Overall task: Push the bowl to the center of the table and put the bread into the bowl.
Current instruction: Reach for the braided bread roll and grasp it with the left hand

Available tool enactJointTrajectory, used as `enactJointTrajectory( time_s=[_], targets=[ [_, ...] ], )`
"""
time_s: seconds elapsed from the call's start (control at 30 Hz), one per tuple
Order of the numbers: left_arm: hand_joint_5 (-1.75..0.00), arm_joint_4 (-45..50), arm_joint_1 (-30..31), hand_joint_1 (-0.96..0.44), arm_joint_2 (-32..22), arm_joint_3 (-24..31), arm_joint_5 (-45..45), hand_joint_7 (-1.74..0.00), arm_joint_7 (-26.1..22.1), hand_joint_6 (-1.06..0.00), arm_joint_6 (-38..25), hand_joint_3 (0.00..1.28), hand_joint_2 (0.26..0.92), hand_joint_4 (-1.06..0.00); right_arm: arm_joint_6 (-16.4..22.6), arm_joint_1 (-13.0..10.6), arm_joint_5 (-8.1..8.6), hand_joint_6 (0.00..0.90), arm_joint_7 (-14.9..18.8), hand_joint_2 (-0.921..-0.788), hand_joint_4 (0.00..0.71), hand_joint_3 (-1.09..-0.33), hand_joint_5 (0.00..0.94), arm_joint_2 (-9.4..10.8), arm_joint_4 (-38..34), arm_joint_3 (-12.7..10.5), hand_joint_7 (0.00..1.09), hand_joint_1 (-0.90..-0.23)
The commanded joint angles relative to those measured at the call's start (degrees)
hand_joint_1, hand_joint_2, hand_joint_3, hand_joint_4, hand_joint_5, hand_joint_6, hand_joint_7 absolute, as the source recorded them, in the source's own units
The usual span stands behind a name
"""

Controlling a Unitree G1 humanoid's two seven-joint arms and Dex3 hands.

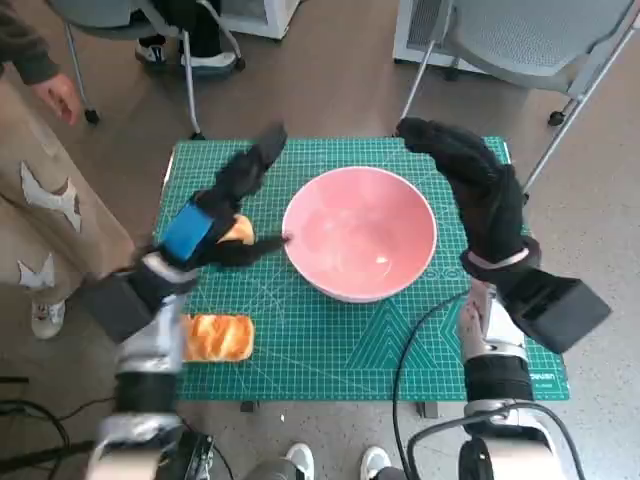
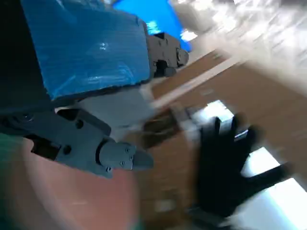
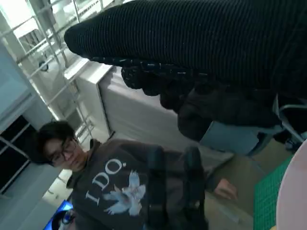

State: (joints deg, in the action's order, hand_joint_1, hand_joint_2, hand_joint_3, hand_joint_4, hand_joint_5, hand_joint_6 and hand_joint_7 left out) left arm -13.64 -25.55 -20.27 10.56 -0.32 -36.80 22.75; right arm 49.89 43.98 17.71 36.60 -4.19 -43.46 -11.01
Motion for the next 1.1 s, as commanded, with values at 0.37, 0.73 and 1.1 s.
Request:
enactJointTrajectory(
  time_s=[0.37,0.73,1.1],
  targets=[
    [0.00,34.4,20.1,-0.32,-16.4,5.0,10.0,-0.08,-3.9,-0.16,-17.5,0.00,0.685,0.00,-3.1,-2.7,0.62,0.252,-0.8,-0.921,0.237,-0.726,0.004,0.1,0.8,0.3,0.19,-0.623],
    [-0.02,41.8,25.2,-0.33,-21.5,1.7,14.4,-0.09,-4.7,-0.18,-25.7,0.00,0.692,-0.05,-4.5,-2.7,0.85,0.242,-0.6,-0.921,0.237,-0.727,0.003,0.3,1.0,0.6,0.21,-0.619],
    [-0.03,44.7,25.4,-0.36,-24.4,-6.5,24.3,-0.11,-6.4,-0.22,-36.3,0.01,0.701,-0.08,-6.7,-3.1,3.27,0.232,1.2,-0.921,0.237,-0.725,0.002,0.3,1.6,0.5,0.23,-0.626]
  ],
)
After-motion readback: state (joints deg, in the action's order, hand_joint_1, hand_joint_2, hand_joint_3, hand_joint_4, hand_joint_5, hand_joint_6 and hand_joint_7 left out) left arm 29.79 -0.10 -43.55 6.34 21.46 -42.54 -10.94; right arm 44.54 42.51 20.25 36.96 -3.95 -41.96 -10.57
